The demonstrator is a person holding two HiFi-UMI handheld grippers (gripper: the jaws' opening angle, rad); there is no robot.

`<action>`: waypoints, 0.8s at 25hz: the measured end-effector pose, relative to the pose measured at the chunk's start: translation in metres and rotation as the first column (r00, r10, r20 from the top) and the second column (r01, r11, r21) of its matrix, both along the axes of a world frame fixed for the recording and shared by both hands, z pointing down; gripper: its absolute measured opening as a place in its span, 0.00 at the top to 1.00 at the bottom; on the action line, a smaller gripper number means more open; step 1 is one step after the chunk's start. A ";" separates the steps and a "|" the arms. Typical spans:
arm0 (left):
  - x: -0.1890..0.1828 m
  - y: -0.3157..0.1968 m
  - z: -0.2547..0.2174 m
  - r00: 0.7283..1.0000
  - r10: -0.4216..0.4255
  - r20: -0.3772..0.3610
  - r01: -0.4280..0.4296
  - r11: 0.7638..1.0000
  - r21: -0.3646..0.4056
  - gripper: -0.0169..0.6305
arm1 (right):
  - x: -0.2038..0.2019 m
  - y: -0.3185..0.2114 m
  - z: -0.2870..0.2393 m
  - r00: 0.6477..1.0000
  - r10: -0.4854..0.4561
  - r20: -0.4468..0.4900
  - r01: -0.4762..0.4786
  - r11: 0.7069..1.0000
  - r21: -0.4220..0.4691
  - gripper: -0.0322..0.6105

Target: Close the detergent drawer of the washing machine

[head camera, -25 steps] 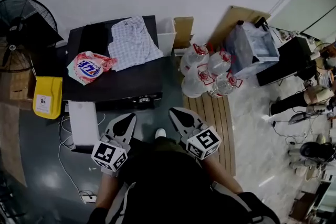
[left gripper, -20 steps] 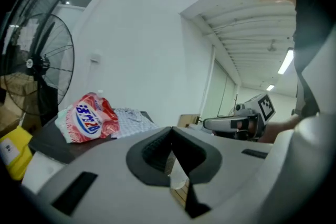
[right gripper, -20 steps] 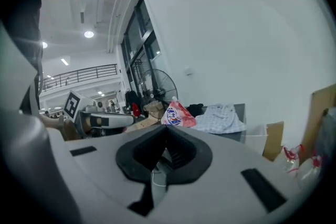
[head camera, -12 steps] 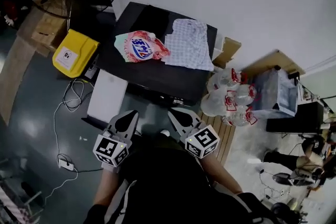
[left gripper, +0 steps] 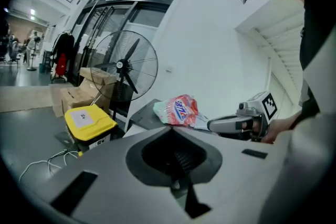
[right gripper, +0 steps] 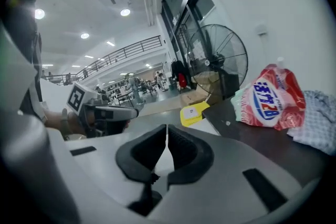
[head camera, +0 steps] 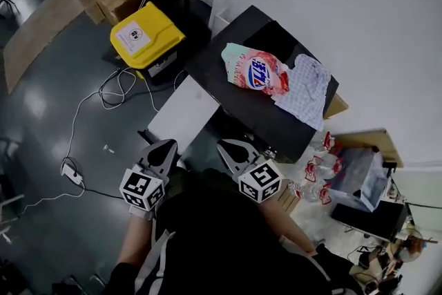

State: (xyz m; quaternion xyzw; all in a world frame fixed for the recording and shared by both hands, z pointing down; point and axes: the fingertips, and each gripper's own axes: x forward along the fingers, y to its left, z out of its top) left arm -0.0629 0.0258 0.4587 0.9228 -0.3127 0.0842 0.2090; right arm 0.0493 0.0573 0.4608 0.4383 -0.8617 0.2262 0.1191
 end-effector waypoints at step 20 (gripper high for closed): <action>-0.148 -0.005 0.132 0.986 -0.142 0.092 0.158 0.965 -0.210 0.95 | -0.172 -0.023 0.115 0.926 -0.361 -0.109 0.324 0.909 -0.263 0.91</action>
